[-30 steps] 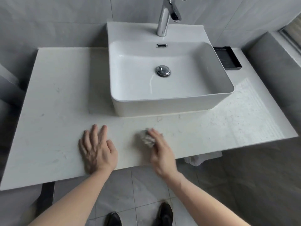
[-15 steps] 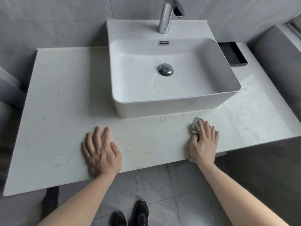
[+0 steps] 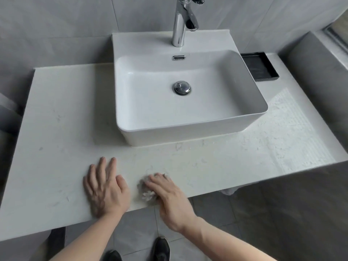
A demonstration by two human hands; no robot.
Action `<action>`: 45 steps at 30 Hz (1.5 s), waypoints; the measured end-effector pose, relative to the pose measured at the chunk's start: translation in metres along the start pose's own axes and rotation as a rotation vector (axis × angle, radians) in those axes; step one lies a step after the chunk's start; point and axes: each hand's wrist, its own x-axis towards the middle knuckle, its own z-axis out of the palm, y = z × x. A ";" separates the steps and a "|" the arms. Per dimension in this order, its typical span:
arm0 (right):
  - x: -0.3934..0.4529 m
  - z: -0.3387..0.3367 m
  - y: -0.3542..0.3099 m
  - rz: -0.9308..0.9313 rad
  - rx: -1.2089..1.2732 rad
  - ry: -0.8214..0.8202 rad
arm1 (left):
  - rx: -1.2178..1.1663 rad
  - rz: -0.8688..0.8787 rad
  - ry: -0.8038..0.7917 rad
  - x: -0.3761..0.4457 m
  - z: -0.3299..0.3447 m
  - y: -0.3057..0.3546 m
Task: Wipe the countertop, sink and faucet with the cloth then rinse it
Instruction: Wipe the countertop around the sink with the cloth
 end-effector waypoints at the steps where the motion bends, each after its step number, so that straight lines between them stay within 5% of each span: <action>1: 0.002 -0.015 0.009 0.049 0.064 0.086 | 0.001 -0.001 -0.001 0.000 0.000 -0.001; 7: 0.020 -0.140 0.119 0.611 -0.014 0.627 | 0.013 -0.003 -0.001 0.000 0.003 0.000; 11: 0.025 -0.170 0.175 0.898 -0.197 0.656 | 0.007 0.004 0.002 0.000 0.003 -0.001; 16: 0.065 -0.120 0.142 0.975 -0.256 0.716 | 0.010 0.011 -0.011 0.001 0.003 0.000; 26: 0.071 -0.030 0.068 0.694 -0.314 0.594 | -0.012 0.007 -0.040 0.003 0.003 -0.002; 36: 0.025 0.022 -0.003 0.013 -0.243 0.038 | -0.064 0.032 -0.050 0.003 0.003 -0.008; 41: 0.023 -0.006 0.015 0.151 -0.126 0.250 | -0.274 0.142 -0.129 0.010 -0.015 -0.036; 45: 0.032 -0.064 0.058 0.486 -0.135 0.536 | -0.281 0.155 -0.118 0.044 -0.041 -0.104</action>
